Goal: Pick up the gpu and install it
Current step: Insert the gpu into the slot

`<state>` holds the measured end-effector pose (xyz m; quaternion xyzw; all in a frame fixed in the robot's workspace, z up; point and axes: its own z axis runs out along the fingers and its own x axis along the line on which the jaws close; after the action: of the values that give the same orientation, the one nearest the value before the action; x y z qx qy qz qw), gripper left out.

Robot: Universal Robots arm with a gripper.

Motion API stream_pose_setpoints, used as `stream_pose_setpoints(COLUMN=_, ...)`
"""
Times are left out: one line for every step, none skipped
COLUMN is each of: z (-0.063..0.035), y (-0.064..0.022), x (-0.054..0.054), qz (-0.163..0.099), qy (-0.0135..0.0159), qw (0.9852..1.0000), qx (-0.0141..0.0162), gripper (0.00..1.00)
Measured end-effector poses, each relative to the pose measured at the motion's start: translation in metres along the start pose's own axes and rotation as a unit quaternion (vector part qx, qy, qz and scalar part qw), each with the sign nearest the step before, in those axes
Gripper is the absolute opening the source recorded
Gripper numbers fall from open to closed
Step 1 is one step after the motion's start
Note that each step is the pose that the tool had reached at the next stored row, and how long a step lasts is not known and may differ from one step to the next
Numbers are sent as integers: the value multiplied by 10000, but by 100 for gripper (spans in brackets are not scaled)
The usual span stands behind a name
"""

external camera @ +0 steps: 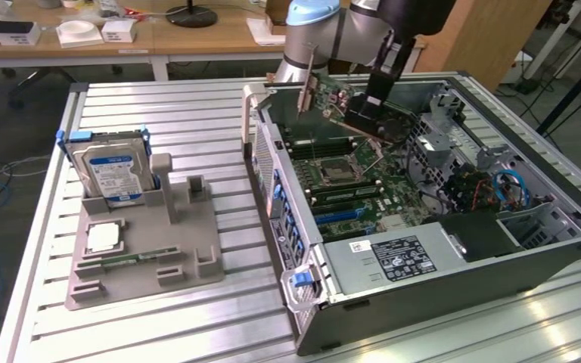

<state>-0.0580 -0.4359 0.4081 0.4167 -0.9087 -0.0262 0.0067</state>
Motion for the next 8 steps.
stream_pose_setpoints(z=1, y=-14, x=-12, qz=-29, qy=0, qw=10000, qx=-1, gripper=26)
stream_pose_setpoints(z=1, y=-26, x=-22, qz=-56, qy=0, qw=10000, qx=-2, gripper=26)
stream_pose_setpoints(z=2, y=-38, x=-32, qz=-84, qy=1, qw=10000, qx=-3, gripper=26)
stream_pose_setpoints(z=3, y=-49, x=-42, qz=-113, qy=2, qw=9999, qx=-4, gripper=26)
stream_pose_setpoints(z=4, y=-59, x=-50, qz=-144, qy=4, qw=9999, qx=-4, gripper=26)
stream_pose_setpoints(z=5, y=-69, x=-59, qz=-175, qy=5, qw=9998, qx=-5, gripper=26)
stream_pose_setpoints(z=6, y=-78, x=-67, qz=-206, qy=7, qw=9998, qx=-5, gripper=26)
stream_pose_setpoints(z=7, y=-87, x=-74, qz=-238, qy=8, qw=9997, qx=-6, gripper=26)
